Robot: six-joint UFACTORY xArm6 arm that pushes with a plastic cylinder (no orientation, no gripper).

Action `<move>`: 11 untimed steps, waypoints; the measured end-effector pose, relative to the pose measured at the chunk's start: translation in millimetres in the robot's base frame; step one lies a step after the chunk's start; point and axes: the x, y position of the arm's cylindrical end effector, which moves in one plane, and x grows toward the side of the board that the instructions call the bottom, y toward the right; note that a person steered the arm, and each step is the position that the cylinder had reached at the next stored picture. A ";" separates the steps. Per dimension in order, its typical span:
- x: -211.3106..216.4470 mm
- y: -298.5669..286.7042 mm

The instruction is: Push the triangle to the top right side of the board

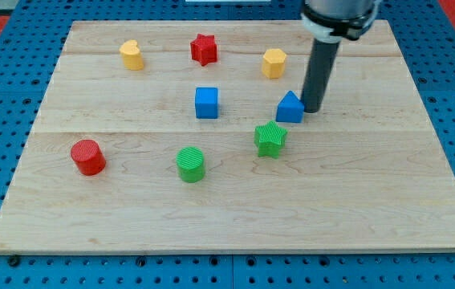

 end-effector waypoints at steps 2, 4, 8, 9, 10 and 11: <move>16.2 -18.6; 81.4 12.0; -21.1 12.5; -62.8 40.1; -100.8 50.4; -99.1 77.5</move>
